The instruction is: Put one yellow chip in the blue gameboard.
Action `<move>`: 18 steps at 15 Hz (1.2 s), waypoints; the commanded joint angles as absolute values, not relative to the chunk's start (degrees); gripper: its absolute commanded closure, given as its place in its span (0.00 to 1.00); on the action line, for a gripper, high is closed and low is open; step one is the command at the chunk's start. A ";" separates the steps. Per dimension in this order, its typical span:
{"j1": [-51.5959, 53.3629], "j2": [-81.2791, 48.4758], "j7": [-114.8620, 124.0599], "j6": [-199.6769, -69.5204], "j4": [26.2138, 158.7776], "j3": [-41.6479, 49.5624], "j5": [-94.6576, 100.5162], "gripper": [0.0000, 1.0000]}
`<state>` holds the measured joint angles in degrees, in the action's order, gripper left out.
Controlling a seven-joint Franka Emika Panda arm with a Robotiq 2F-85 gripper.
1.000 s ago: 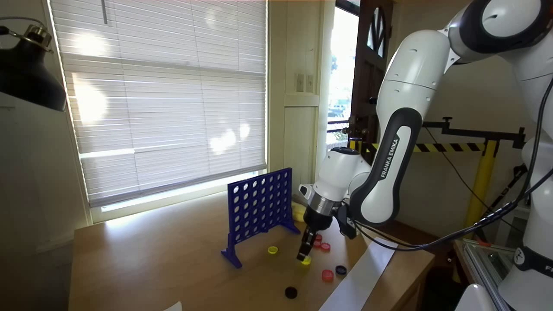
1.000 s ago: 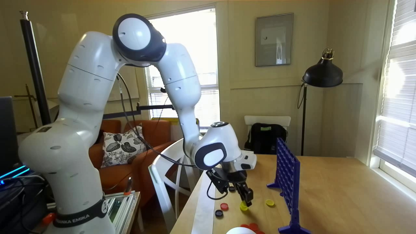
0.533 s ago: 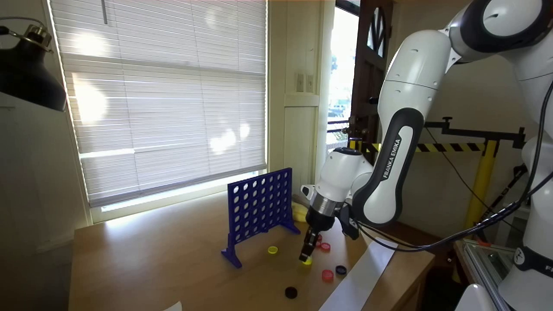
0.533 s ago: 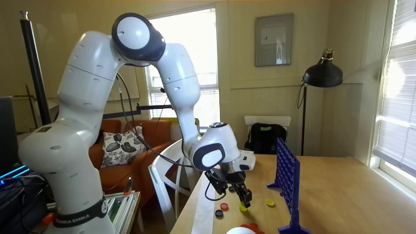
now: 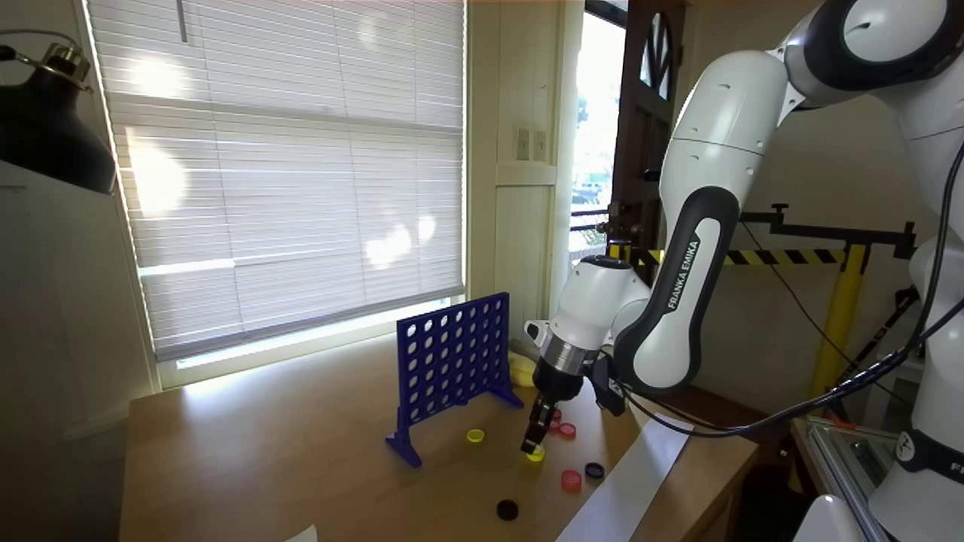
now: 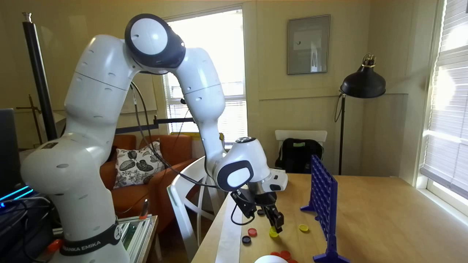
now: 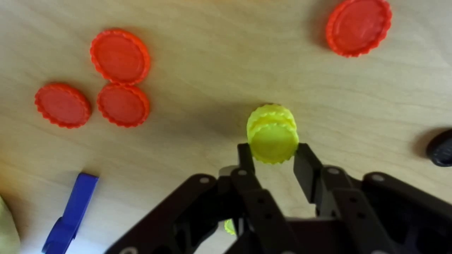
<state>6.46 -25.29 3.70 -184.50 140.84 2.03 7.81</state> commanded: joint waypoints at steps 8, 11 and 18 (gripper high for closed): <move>7.24 -24.24 1.78 -185.67 142.71 2.59 6.24 0.90; 7.27 -24.33 1.79 -185.71 142.73 2.63 6.22 0.90; 7.54 -24.14 2.06 -185.63 142.97 2.93 6.01 0.19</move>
<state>6.67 -25.29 3.69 -184.51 141.51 2.41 7.81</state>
